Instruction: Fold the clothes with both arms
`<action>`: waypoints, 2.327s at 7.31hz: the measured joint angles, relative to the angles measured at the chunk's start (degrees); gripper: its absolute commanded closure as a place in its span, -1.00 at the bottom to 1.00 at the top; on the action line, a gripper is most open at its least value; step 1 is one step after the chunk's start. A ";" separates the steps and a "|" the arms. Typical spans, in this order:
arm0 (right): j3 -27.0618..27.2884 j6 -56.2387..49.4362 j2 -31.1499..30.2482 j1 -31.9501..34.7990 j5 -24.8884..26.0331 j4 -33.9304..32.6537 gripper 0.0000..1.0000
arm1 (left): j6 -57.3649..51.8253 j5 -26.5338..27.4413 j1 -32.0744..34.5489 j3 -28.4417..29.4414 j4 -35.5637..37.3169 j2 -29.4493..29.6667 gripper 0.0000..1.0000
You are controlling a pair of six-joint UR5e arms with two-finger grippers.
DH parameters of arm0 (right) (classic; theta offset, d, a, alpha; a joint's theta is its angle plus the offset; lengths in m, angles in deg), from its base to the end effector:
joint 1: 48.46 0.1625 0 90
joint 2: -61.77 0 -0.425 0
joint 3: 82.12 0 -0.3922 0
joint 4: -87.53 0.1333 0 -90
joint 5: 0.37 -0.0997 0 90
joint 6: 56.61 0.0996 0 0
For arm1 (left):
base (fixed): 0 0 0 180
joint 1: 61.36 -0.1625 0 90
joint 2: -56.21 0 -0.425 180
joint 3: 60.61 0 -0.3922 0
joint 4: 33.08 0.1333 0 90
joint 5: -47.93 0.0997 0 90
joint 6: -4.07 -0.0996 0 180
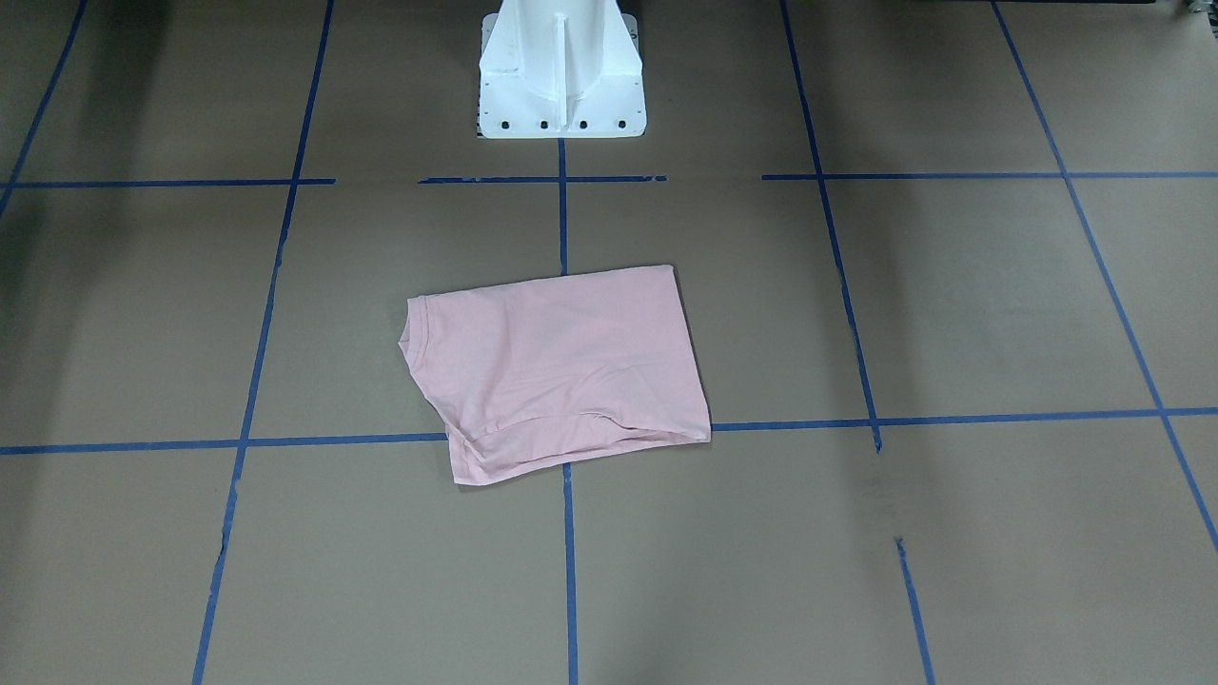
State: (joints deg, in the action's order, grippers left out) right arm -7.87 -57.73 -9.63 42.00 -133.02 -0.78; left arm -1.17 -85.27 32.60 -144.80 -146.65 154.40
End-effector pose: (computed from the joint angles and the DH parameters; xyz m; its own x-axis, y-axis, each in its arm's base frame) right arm 0.0709 -0.6319 0.6109 0.7359 -0.0672 0.6737 0.0064 0.9957 0.0923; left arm -0.1046 -0.5680 0.5885 0.7505 0.3294 -0.5730 -0.0065 0.8706 0.4920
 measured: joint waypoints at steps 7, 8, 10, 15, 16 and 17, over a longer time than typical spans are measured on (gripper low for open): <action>14.38 -2.72 -9.29 -3.19 -2.45 -9.03 -1.00 | 10.36 0.29 -1.32 -10.03 12.05 -11.14 -1.00; 14.51 -2.74 -9.17 -3.62 -2.57 -9.07 -1.00 | 11.09 0.06 -2.10 -10.21 12.25 -11.50 -1.00; 14.66 -2.82 -9.51 -3.84 -2.69 -9.13 -1.00 | 11.85 0.18 -2.66 -9.58 11.47 -11.67 -1.00; 14.57 -2.93 -9.60 -3.98 -2.68 -9.46 -1.00 | 9.61 0.17 -2.41 -15.93 22.02 -12.12 -1.00; 14.41 -2.92 -9.62 -4.05 -2.70 -9.44 -1.00 | 4.50 0.51 -2.40 -17.13 23.84 -12.85 -1.00; 14.30 -2.92 -9.65 -4.09 -2.70 -9.43 -1.00 | 0.42 0.72 -2.35 -17.55 24.79 -13.47 -1.00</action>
State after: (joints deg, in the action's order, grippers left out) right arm 6.43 -60.65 -19.28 37.90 -135.72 -10.21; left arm -0.75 -84.55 30.25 -162.34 -121.86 140.93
